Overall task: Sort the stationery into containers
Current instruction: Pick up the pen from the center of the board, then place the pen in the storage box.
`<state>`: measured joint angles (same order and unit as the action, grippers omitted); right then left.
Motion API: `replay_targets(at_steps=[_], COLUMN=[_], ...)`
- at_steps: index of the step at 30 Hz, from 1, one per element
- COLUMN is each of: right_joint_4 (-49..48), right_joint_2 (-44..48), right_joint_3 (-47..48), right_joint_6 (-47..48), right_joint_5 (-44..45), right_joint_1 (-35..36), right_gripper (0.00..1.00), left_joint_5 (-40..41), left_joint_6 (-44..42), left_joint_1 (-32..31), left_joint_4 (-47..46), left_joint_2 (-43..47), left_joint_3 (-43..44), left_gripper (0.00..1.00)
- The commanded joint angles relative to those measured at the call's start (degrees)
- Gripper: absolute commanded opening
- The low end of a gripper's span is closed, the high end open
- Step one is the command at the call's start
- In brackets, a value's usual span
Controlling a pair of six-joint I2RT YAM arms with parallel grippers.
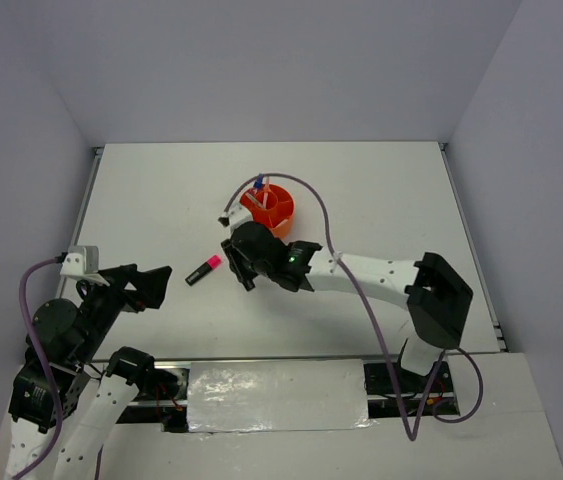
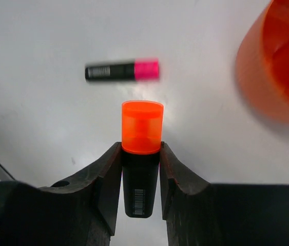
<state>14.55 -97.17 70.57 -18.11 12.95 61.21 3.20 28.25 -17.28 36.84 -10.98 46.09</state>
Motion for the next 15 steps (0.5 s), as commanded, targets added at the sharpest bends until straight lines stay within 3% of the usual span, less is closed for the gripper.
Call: replay_targets(at_steps=[1, 5, 15], right_joint_4=[-14.18, -17.09, -8.93], right_joint_2=[3.65, 0.76, -7.33], right_joint_3=[0.27, 3.25, 14.77], right_joint_6=[16.59, 33.00, 44.82], right_joint_5=[3.49, -3.36, -19.79], right_joint_1=[-2.14, -5.13, -14.36], right_gripper=[0.00, 0.00, 0.01], left_joint_5=[-0.48, -1.00, -2.76], left_joint_6=[-1.53, -1.71, -2.67], left_joint_1=[0.31, 0.32, 0.32], left_joint_4=[-2.91, -3.18, -3.97], left_joint_2=[1.14, 1.14, 0.61], left_joint_3=[-0.03, -0.03, -0.29], left_gripper=[0.99, 0.99, 0.99])
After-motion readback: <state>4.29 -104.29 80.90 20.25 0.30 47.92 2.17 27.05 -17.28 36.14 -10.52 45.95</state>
